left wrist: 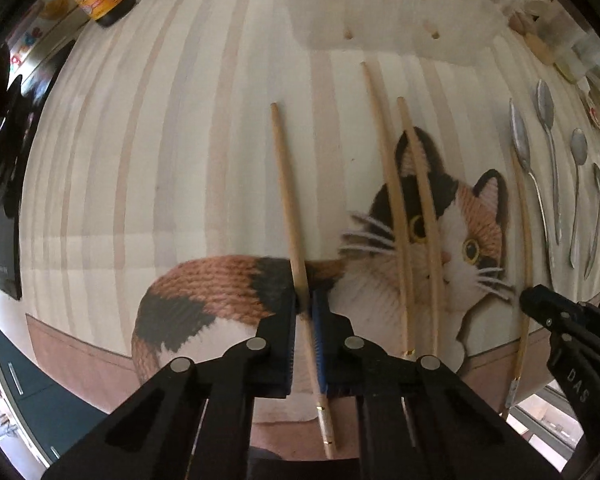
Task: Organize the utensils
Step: 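Close the left tool on a chopstick while the right tool grasps another chopstick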
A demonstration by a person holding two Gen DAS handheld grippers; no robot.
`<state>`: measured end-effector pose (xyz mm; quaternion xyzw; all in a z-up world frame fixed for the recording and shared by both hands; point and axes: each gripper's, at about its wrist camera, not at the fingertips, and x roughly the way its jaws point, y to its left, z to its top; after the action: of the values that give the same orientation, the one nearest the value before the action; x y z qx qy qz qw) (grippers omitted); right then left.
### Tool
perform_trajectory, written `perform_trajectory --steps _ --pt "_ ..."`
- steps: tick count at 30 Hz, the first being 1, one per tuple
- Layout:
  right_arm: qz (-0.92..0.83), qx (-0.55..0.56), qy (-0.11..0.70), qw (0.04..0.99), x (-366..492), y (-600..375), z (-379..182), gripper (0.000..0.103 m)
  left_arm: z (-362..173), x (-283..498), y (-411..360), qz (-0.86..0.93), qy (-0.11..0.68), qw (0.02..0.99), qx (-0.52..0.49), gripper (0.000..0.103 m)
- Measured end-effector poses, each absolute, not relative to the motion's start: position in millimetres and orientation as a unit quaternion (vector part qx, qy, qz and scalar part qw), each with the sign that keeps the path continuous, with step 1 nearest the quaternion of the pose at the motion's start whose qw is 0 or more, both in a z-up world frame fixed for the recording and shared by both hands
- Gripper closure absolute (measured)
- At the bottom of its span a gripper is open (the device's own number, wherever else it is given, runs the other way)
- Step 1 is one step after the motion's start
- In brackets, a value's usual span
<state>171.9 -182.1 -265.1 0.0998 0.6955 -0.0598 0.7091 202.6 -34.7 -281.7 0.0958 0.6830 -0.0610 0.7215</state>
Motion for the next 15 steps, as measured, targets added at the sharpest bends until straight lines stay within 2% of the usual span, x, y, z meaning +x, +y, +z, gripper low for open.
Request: perform_trajectory --steps 15 --pt "-0.032 0.089 0.716 0.691 155 -137 -270 0.095 -273 194 20 -0.062 0.695 0.712 0.08 0.098"
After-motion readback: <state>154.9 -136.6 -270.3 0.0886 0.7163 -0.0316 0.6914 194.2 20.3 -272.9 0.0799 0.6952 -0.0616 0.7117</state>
